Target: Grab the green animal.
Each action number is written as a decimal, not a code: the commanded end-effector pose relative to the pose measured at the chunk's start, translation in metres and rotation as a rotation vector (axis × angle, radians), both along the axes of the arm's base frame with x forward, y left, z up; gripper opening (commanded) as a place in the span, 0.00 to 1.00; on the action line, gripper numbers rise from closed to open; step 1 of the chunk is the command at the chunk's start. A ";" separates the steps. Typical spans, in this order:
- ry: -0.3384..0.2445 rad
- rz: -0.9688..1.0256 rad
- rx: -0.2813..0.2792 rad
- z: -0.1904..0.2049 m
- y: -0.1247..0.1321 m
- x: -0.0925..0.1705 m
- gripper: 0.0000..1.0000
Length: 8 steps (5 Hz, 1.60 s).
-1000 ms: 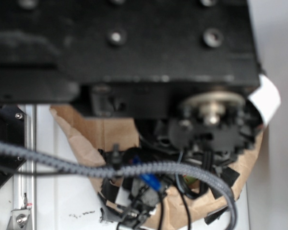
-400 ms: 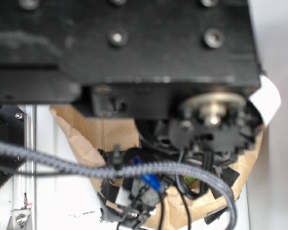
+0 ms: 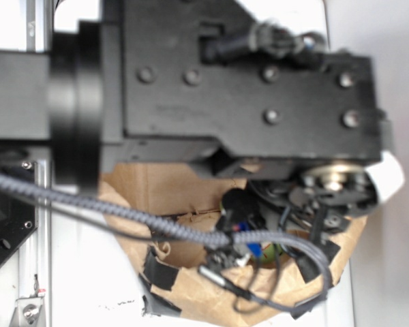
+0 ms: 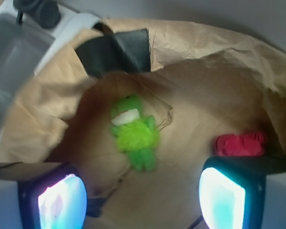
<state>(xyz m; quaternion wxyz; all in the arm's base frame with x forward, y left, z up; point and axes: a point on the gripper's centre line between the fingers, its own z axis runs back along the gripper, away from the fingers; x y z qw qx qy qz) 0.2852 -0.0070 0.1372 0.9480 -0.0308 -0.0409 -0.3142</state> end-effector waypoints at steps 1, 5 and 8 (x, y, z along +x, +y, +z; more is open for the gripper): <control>-0.117 -0.294 -0.111 -0.005 0.026 -0.002 1.00; -0.098 -0.340 -0.019 -0.072 -0.040 0.007 1.00; -0.035 -0.372 -0.003 -0.114 -0.048 0.021 0.00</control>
